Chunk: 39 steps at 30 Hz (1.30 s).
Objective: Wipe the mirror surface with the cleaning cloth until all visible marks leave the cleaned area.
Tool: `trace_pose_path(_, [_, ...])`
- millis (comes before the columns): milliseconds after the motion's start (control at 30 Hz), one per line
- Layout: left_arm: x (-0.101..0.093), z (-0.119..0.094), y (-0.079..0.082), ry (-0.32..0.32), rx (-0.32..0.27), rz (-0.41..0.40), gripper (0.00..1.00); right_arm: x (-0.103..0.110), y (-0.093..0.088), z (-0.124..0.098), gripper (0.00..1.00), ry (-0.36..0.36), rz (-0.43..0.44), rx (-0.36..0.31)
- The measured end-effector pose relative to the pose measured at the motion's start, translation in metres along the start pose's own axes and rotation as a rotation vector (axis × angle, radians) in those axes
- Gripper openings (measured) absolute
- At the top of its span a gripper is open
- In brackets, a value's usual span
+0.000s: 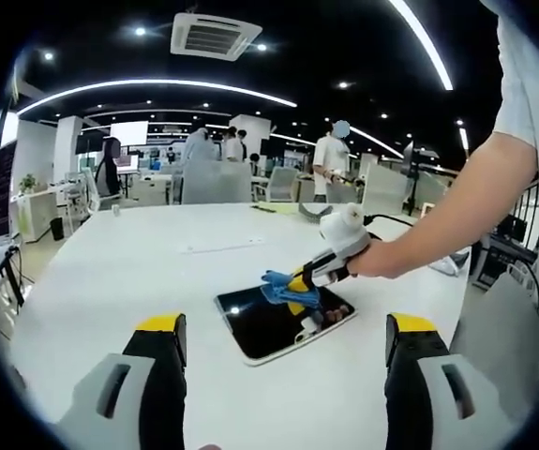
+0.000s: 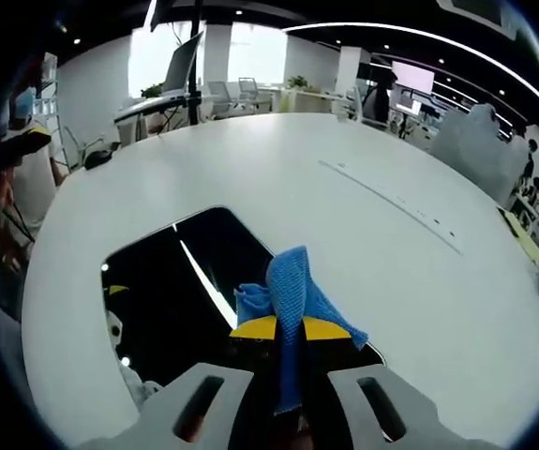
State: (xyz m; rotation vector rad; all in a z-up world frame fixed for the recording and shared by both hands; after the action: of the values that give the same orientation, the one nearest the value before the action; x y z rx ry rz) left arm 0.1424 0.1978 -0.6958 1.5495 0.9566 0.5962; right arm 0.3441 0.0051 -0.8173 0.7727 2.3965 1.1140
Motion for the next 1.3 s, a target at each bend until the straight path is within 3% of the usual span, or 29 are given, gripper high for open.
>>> trace_pose_path(900, [0.000, -0.001, 0.001, 0.007, 0.009, 0.012, 0.87, -0.014, -0.017, -0.020, 0.03, -0.056, 0.031, 0.003])
trace_pose_path(1033, [-0.002, 0.000, 0.001, 0.010, 0.013, 0.032, 0.82, -0.018, -0.020, -0.022, 0.03, -0.062, 0.037, 0.002])
trace_pose_path(1300, [-0.004, 0.003, 0.004, 0.008, 0.007, 0.015, 0.82, -0.020, -0.025, -0.029, 0.03, -0.077, 0.046, 0.006])
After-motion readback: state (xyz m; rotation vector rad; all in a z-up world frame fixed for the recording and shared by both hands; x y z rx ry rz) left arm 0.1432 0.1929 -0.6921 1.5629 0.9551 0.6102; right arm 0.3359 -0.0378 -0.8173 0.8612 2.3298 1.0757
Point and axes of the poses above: the point that each gripper's makers call its tool centre point, and the gripper's own axes: z roughly forward along the fingers, x roughly to its left, y roughly out of its top, the point moved 4 cm from there along -z, roughly backward along the fingers, and after that the axes turned 5 degrees about -x, right-handed, at the moved point
